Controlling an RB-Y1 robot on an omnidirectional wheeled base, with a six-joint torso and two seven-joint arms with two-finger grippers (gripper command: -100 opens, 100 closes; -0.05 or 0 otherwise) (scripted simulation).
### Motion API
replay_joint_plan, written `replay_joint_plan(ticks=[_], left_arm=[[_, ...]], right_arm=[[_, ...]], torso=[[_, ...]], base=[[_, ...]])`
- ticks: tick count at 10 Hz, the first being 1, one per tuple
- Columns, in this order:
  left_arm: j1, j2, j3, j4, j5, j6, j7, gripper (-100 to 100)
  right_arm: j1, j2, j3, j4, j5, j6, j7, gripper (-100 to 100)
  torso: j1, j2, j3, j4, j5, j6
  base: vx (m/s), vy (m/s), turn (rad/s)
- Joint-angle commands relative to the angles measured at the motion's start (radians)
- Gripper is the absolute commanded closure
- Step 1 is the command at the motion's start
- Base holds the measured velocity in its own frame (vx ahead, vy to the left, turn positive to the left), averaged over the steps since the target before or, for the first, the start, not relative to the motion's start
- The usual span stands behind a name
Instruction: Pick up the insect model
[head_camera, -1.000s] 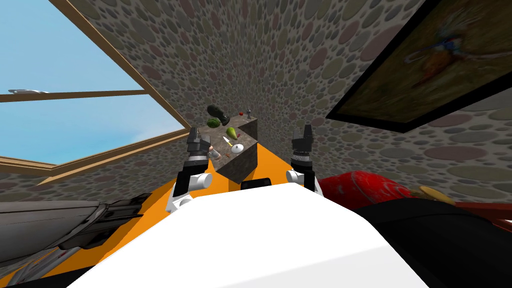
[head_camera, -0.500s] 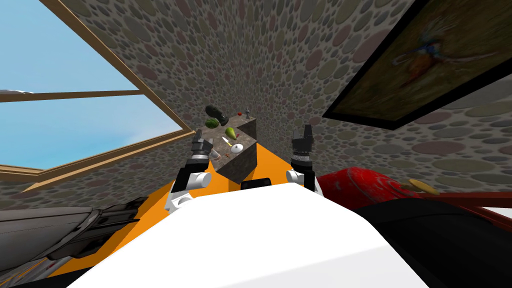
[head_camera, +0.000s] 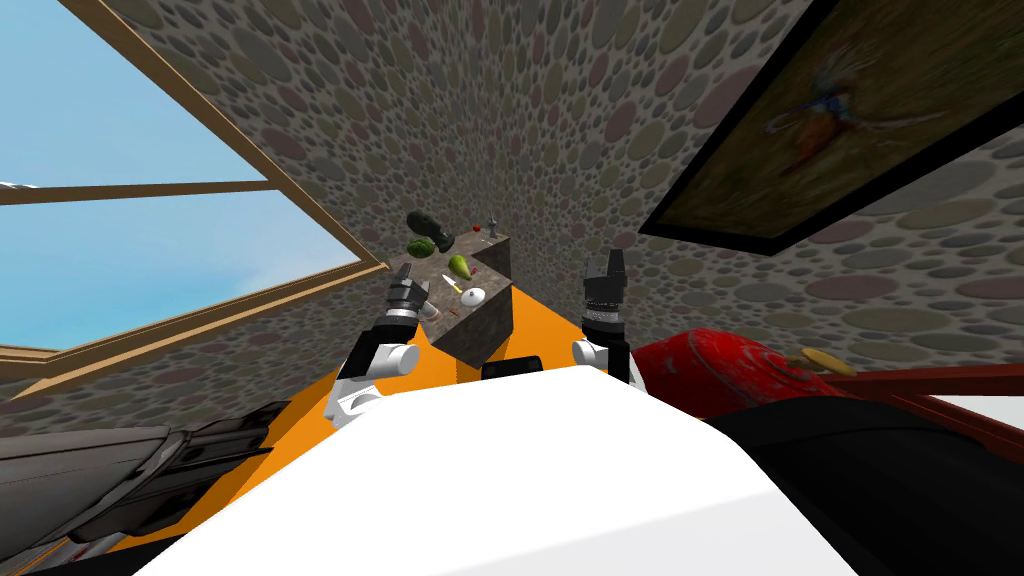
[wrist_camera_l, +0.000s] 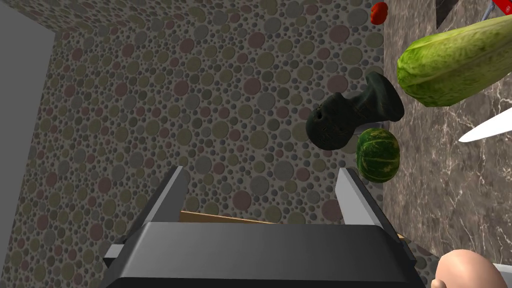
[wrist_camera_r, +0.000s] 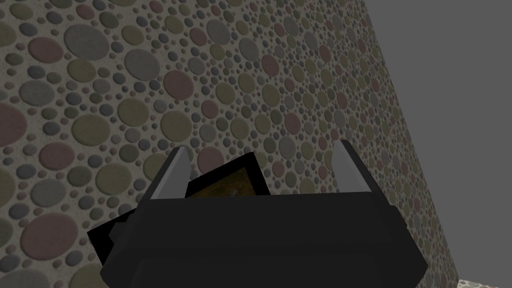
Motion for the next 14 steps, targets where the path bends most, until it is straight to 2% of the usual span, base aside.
replay_joint_plan(ticks=[1,2,5,7,10,12,13,14], left_arm=[[-0.008,0.008,0.003,0.009,0.011,0.050,-0.002,-100],[-0.008,0.008,0.003,0.009,0.011,0.056,-0.002,-100],[-0.017,0.038,0.015,0.018,0.051,0.150,-0.007,-100],[-0.017,0.038,0.015,0.018,0.051,0.189,-0.007,-100],[-0.023,0.070,0.027,0.027,0.086,0.284,-0.016,-100],[-0.023,0.070,0.027,0.027,0.086,0.323,-0.016,-100],[-0.024,0.086,0.033,0.030,0.101,0.361,-0.022,-100],[-0.024,0.086,0.033,0.030,0.101,0.384,-0.022,-100]], right_arm=[[0.000,0.000,0.000,0.000,0.000,0.000,0.000,0],[0.000,0.000,0.000,0.000,0.000,0.000,0.000,0],[0.000,0.000,0.000,0.000,0.000,0.000,0.000,0],[0.000,0.000,0.000,0.000,0.000,0.000,0.000,0],[0.000,0.000,0.000,0.000,0.000,0.000,0.000,0],[0.000,0.000,0.000,0.000,0.000,0.000,0.000,0],[0.000,0.000,0.000,0.000,0.000,0.000,0.000,0],[0.000,0.000,0.000,0.000,0.000,0.000,0.000,0]], torso=[[0.000,0.000,0.000,0.000,0.000,0.000],[0.000,0.000,0.000,0.000,0.000,0.000],[0.000,0.000,0.000,0.000,0.000,0.000],[0.000,0.000,0.000,0.000,0.000,0.000],[-0.001,-0.001,0.000,0.000,0.000,0.000],[0.000,-0.001,0.000,0.000,0.000,0.000],[-0.001,-0.001,0.000,0.000,0.000,0.000],[-0.001,-0.001,0.000,0.000,0.000,0.000]], base=[[-0.008,0.018,-0.043],[-0.003,0.008,0.011],[-0.006,0.014,-0.074],[-0.002,0.014,-0.024],[0.000,0.012,-0.076],[0.000,0.011,-0.030],[0.001,0.009,-0.087],[0.003,0.012,-0.069]])
